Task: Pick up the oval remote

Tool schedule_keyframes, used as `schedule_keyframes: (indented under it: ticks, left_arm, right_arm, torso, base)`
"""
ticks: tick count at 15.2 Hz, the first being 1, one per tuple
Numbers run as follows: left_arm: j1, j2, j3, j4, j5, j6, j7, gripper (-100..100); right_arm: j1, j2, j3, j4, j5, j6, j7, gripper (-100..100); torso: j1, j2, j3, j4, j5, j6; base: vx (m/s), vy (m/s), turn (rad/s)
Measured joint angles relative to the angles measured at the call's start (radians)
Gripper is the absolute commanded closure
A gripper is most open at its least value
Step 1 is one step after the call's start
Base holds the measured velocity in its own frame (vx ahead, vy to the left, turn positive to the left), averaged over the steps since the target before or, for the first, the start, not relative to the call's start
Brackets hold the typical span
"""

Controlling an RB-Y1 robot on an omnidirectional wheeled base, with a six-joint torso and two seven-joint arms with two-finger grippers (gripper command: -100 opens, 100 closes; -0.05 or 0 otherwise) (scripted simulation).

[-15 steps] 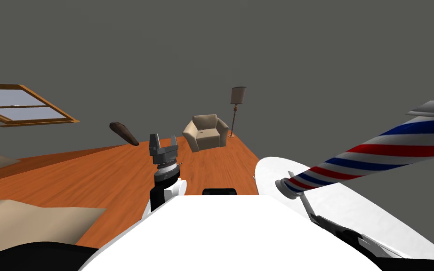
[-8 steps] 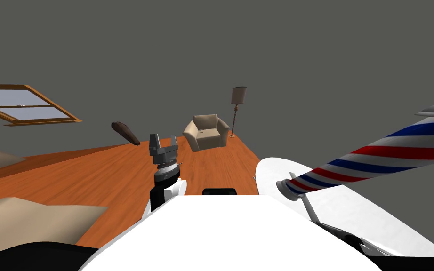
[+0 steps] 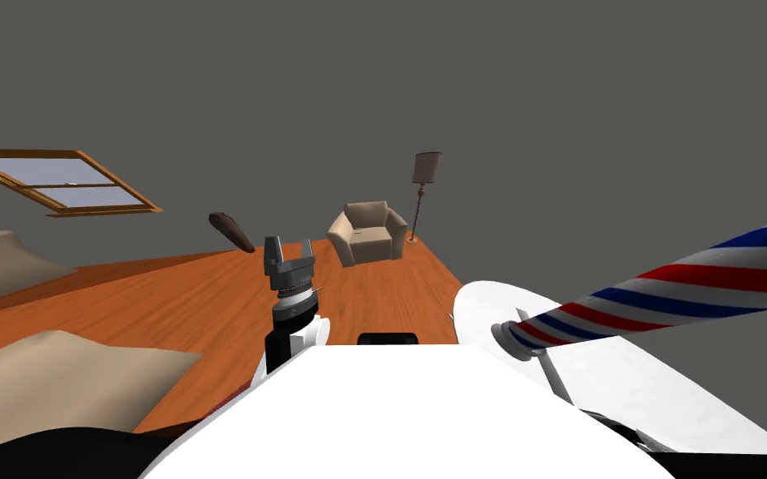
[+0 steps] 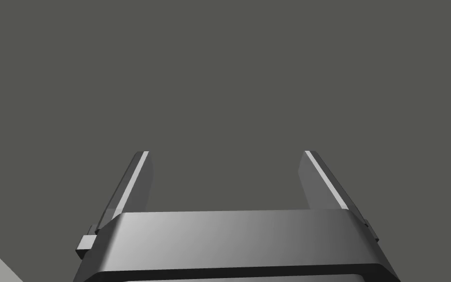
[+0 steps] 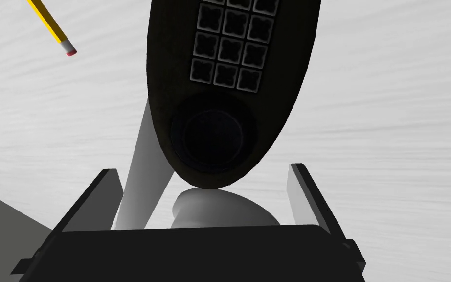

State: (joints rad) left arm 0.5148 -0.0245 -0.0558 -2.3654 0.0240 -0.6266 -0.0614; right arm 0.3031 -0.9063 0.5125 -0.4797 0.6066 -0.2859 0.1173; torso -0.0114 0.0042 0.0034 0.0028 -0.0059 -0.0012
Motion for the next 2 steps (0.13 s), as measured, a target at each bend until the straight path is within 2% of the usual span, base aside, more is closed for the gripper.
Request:
schedule_keyframes:
  ticks: [1, 2]
  left_arm:
    - [0.000, 0.000, 0.000, 0.000, 0.000, 0.000, 0.000, 0]
    - [0.000, 0.000, 0.000, 0.000, 0.000, 0.000, 0.000, 0]
  right_arm:
    - [0.000, 0.003, 0.000, 0.000, -0.001, 0.006, 0.000, 100]
    - [0.005, -0.007, 0.003, -0.012, 0.000, 0.006, -0.004, 100]
  torso:
    - [0.000, 0.000, 0.000, 0.000, 0.000, 0.001]
    - [0.001, -0.001, 0.000, 0.000, 0.000, 0.002]
  base:
    - [0.003, -0.004, -0.177]
    - [0.008, 0.015, -0.098]
